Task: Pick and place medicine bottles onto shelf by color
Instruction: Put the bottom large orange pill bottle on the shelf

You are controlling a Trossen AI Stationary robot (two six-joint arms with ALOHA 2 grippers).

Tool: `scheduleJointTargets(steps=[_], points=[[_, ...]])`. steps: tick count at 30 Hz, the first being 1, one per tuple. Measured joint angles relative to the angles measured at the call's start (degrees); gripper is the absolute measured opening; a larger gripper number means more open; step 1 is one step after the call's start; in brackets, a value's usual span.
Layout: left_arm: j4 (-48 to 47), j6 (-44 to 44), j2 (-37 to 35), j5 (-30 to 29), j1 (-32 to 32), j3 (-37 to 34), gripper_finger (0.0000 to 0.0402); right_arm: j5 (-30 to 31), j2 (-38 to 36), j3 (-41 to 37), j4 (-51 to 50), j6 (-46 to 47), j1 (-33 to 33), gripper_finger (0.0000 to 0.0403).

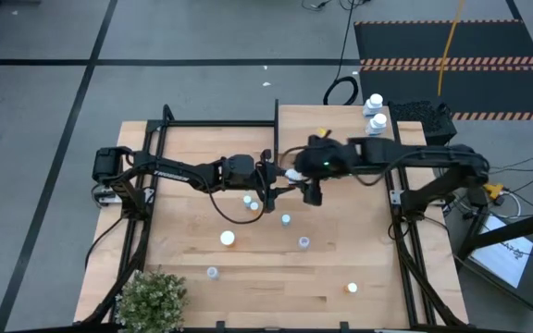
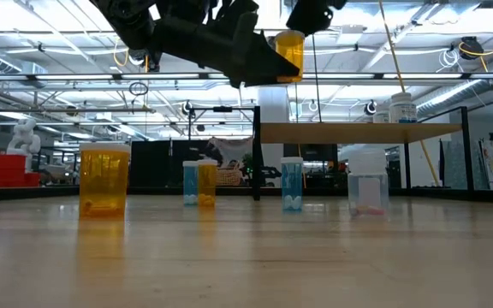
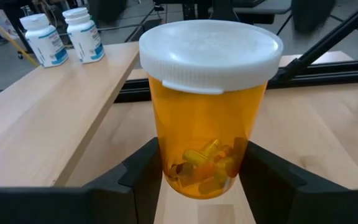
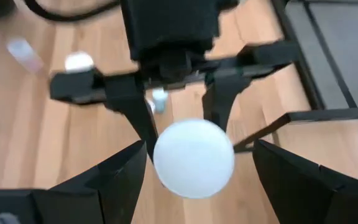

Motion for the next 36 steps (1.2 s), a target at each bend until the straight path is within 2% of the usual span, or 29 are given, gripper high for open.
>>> scheduleJointTargets(steps=[4,10,19,25,36], points=[[-0.46,0.02,0.00,0.00,0.00,-0.04,0.0197,0.00,3.11,2.26,-2.33,-0.45,-0.02,0.0290],[-0.99,0.04,0.00,0.00,0.00,-0.04,0.0186,0.06,3.52,2.58,-2.82,-0.68,-0.02,0.0285],[-0.70,0.48,0.00,0.00,0.00,-0.04,0.0199,-1.46,3.26,2.58,-5.58,0.24,-0.17,0.0241],[-0.64,0.57,0.00,-0.02,0.00,-0.04,0.0187,-1.37,3.26,2.58,-4.64,-0.60,-0.17,0.0218],[-0.56,0.50,0.00,0.02,0.00,-0.04,0.0197,-1.40,3.26,2.56,-3.82,-0.50,-0.44,0.0218]])
